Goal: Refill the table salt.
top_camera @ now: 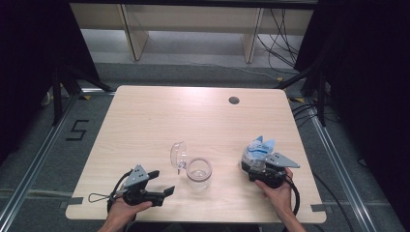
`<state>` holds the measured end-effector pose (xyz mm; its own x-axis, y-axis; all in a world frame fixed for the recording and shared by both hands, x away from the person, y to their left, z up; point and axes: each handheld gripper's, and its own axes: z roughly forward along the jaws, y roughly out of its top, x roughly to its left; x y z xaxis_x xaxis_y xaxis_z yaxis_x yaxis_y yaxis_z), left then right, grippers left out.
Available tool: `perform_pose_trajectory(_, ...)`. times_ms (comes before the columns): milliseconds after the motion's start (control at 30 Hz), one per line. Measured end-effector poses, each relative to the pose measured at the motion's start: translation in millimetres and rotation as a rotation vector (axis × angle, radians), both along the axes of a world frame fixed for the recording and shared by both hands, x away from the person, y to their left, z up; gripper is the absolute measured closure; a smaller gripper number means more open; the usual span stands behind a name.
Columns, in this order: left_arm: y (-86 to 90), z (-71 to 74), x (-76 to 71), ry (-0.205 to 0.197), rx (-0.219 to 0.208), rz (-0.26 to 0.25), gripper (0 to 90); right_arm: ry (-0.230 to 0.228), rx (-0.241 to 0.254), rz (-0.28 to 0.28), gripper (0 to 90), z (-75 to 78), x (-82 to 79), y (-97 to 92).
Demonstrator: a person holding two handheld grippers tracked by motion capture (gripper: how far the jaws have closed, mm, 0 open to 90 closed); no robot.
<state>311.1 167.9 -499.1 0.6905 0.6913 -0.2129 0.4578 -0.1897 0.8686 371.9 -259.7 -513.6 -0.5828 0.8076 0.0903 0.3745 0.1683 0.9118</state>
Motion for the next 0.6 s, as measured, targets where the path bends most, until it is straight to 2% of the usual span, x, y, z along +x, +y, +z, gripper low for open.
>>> perform_pose_trajectory(67,-0.1,-0.1,0.1,-0.001,-0.003,0.002,15.2,0.002,0.003,0.001,29.6,0.0,0.1,0.1)
perform_pose_trajectory(100,0.0,-0.2,0.3,0.0,-0.003,0.003,15.2,0.003,0.03,-0.008,29.9,-1.3,0.7,2.3)
perform_pose_trajectory(133,0.2,-0.3,0.7,-0.008,0.003,-0.002,15.2,0.003,0.03,-0.008,29.9,-1.3,0.7,2.3)
perform_pose_trajectory(167,0.2,-0.5,0.5,-0.006,0.003,-0.002,15.2,-0.008,0.009,0.004,30.5,-1.5,2.7,0.6)
perform_pose_trajectory(200,-0.1,-0.5,-0.1,-0.002,-0.002,0.001,15.2,0.009,0.003,0.011,34.2,-0.6,1.1,1.0)
perform_pose_trajectory(333,-0.5,-0.6,0.2,0.0,0.0,0.001,15.2,0.006,0.002,0.014,36.2,0.0,0.1,2.3)
perform_pose_trajectory(367,-0.1,-0.4,0.1,-0.005,0.004,-0.006,15.2,-0.018,-0.019,0.021,36.9,0.1,1.5,0.8)
perform_pose_trajectory(467,0.1,0.1,0.5,-0.011,0.006,-0.008,15.2,-0.013,-0.008,0.024,38.6,-0.3,1.3,2.3)
perform_pose_trajectory(567,-0.3,0.1,-0.5,-0.002,0.006,0.0,15.2,0.01,-0.011,0.002,42.1,1.9,-2.3,3.8)
perform_pose_trajectory(600,-0.4,0.2,-0.3,-0.001,0.003,0.0,15.2,-0.011,-0.015,0.011,42.6,1.4,-0.9,4.0)
